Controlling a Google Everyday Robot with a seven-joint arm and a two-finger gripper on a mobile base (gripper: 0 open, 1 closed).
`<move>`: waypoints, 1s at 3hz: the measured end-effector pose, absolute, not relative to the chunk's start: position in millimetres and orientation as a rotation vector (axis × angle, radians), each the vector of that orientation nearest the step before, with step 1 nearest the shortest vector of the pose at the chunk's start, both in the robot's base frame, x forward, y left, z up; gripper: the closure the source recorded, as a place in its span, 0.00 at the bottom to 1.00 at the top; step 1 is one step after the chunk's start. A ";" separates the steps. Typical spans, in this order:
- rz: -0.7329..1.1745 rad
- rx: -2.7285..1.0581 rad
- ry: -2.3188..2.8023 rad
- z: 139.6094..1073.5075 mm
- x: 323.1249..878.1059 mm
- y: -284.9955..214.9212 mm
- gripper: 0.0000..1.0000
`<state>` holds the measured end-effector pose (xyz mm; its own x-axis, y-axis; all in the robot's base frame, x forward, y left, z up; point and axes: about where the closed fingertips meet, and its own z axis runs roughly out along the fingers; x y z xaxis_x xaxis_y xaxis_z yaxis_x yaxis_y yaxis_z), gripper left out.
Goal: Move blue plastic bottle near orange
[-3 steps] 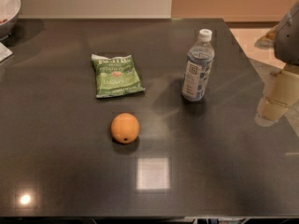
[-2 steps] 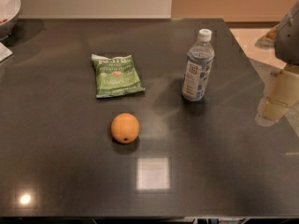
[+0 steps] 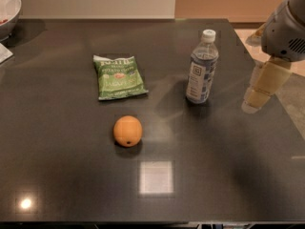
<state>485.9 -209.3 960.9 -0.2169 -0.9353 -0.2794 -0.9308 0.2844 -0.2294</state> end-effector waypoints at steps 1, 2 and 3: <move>0.029 -1.654 2.149 950.8 518.7 -198.7 0.00; 0.082 -1.607 2.107 943.3 546.8 -187.5 0.00; 0.194 -1.525 2.059 935.3 580.4 -169.2 0.00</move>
Offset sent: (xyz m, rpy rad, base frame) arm 0.0963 0.0330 -0.0267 0.2212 -0.0810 0.0022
